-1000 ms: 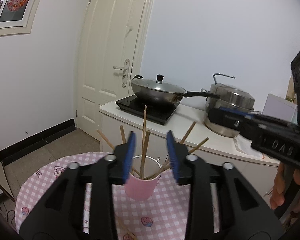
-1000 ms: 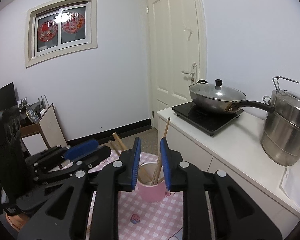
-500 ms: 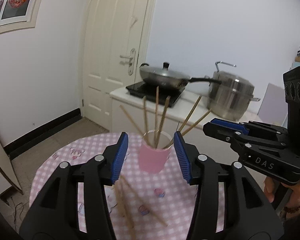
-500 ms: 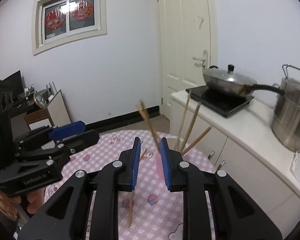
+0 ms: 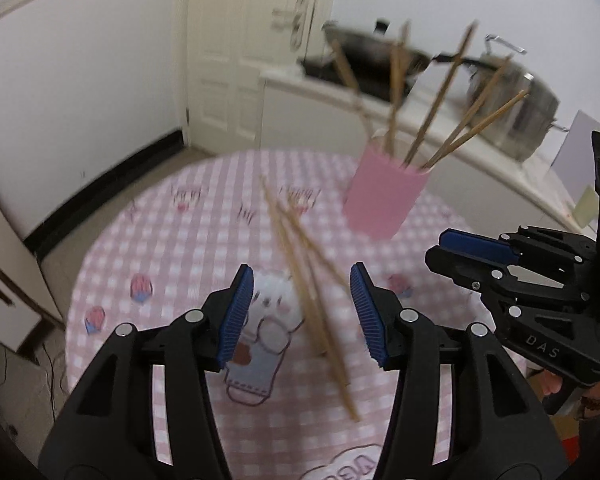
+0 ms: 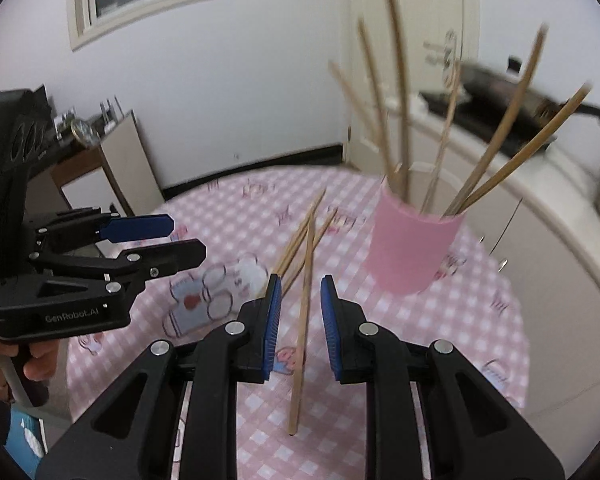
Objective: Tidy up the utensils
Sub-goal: 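Move both open grippers down over the loose chopsticks on the table, then close the left gripper on a chopstick while the right gripper closes on another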
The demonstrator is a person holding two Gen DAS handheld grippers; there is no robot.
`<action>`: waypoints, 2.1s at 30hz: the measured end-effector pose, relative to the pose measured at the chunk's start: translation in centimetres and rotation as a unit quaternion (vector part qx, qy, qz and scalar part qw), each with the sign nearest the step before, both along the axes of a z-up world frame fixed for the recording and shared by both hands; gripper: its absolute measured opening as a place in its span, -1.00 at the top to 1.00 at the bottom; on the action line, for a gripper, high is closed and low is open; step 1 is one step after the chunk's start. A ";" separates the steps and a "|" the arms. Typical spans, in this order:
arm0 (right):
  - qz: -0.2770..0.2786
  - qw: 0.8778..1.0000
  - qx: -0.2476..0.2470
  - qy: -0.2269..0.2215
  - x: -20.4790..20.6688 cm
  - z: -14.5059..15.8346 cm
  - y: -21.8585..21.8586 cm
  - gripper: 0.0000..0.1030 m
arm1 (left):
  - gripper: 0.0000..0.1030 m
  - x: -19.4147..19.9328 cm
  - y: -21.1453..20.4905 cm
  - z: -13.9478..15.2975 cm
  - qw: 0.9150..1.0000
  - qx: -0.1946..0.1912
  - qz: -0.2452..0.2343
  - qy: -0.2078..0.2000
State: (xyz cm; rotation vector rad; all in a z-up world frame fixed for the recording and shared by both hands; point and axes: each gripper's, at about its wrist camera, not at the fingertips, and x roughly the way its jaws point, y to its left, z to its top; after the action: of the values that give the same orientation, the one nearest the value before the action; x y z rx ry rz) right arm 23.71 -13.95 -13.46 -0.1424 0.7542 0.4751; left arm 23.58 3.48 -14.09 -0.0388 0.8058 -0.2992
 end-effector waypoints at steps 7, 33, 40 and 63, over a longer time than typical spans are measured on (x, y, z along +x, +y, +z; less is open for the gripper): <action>0.004 0.998 -0.016 0.057 2.3 -4.6 1.7 0.63 | 0.02 2.4 0.4 -4.9 0.998 0.002 0.002 0.057; 0.018 0.996 -0.017 0.090 3.9 -7.9 0.9 0.63 | 0.02 4.2 -3.5 -8.3 0.993 0.101 -0.023 0.053; 0.016 0.995 -0.023 0.091 4.1 -7.9 0.9 0.63 | -0.03 5.7 -3.2 -8.6 0.993 0.104 -0.012 0.060; 0.024 0.993 -0.055 0.098 3.2 -7.8 0.4 0.89 | 0.89 3.4 -1.0 -8.9 0.990 0.110 -0.044 0.075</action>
State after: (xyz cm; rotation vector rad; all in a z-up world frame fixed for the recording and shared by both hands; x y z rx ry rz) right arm 26.95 -13.57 -21.25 -0.2200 0.9717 0.4967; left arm 26.96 2.52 -22.95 0.1831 0.9878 -0.2928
